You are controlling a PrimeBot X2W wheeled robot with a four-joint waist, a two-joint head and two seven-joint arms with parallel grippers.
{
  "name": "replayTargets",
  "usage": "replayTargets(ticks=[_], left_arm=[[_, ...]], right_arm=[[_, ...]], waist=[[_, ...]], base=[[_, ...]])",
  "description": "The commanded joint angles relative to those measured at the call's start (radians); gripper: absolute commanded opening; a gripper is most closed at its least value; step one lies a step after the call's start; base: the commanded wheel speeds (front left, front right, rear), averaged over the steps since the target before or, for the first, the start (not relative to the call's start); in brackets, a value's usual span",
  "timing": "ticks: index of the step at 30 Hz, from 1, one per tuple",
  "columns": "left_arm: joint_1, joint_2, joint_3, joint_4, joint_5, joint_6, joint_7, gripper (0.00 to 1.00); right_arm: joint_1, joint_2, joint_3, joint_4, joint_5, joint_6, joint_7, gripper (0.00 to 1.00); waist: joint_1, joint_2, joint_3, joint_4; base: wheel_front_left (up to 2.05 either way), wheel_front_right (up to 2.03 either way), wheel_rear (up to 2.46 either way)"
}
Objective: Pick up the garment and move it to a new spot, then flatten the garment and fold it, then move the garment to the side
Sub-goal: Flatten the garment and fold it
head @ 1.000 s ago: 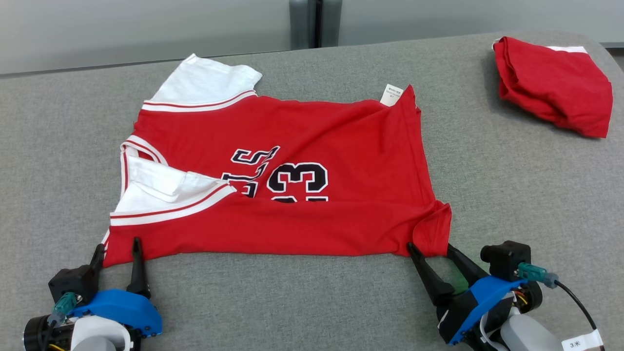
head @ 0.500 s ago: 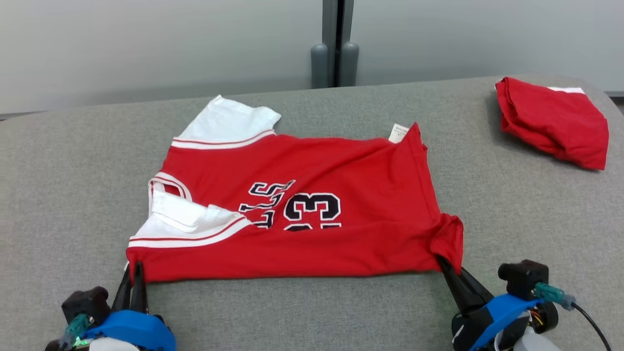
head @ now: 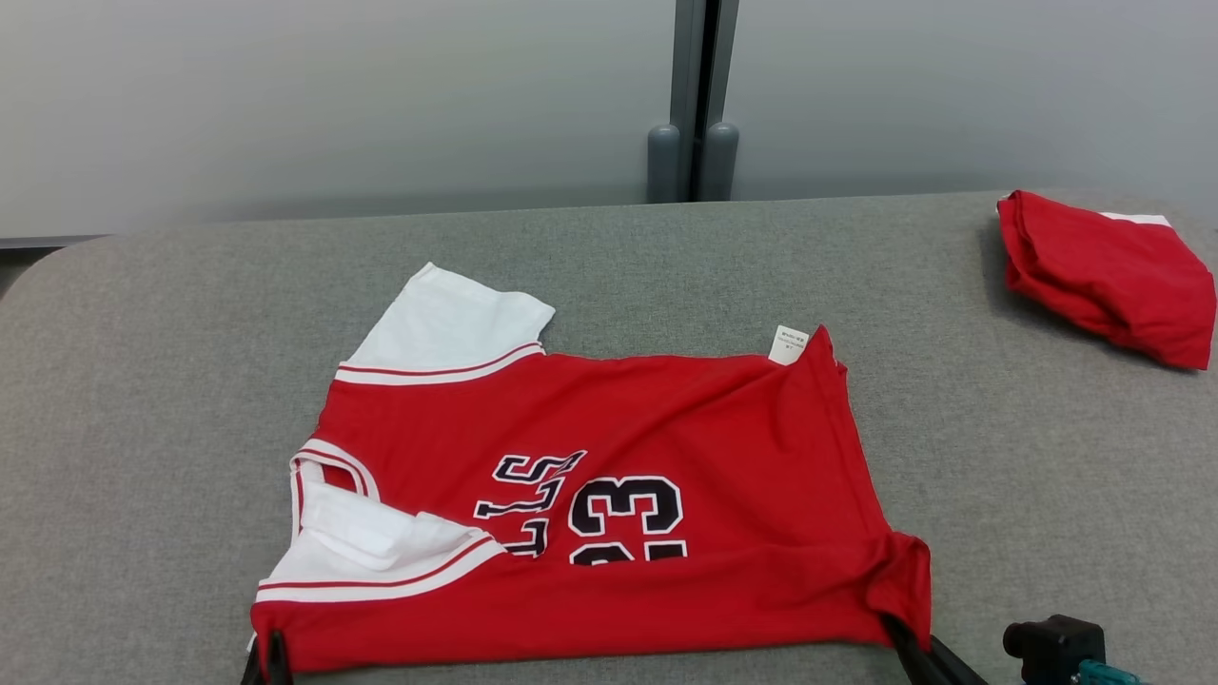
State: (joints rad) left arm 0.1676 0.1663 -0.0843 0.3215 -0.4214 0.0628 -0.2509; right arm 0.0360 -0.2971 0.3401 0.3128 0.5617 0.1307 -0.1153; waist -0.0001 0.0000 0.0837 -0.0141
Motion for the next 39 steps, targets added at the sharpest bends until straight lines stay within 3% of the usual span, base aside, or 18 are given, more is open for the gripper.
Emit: replayTargets(ticks=[1,2,3,15,23,33,39], left_arm=[[0.007,0.001,-0.01,-0.016,0.004,0.008,0.011,0.34],[0.004,0.002,-0.014,-0.023,0.01,0.011,0.014,1.0],[-0.01,-0.003,-0.018,-0.03,0.01,0.013,0.013,1.0],[-0.106,0.007,-0.01,-0.129,0.074,0.023,-0.013,1.0],[-0.186,0.015,0.023,-0.189,0.14,-0.001,-0.015,1.0],[-0.172,0.038,0.038,-0.164,0.179,-0.026,-0.015,1.0],[-0.141,0.06,0.034,-0.129,0.194,-0.014,0.001,1.0]], right_arm=[[0.027,0.008,-0.02,-0.021,-0.012,0.0,0.019,0.02],[0.03,0.012,-0.028,-0.032,-0.019,0.0,0.026,0.71],[0.031,0.023,-0.043,-0.042,-0.028,0.0,0.04,1.0],[-0.053,0.058,-0.161,-0.12,-0.106,0.0,-0.016,1.0],[-0.097,0.113,-0.232,-0.163,-0.181,0.0,-0.081,1.0],[-0.058,0.157,-0.292,-0.201,-0.26,0.0,-0.087,1.0],[-0.024,0.167,-0.31,-0.206,-0.283,0.0,-0.071,1.0]], waist=[[0.0001,0.0,0.001,0.001],[0.0001,0.0,0.001,-0.001],[0.0001,0.0,-0.001,-0.006],[0.0001,0.0,-0.014,-0.051],[0.0001,0.0,-0.038,-0.073],[0.0001,0.0,-0.072,-0.081],[0.0001,0.0,-0.079,-0.076]], base=[[0.0,0.0,0.0],[0.0,0.0,0.0],[0.0,0.0,0.0],[0.0,0.0,0.0],[0.0,0.0,0.0],[0.0,0.0,0.0],[0.0,0.0,0.0]])
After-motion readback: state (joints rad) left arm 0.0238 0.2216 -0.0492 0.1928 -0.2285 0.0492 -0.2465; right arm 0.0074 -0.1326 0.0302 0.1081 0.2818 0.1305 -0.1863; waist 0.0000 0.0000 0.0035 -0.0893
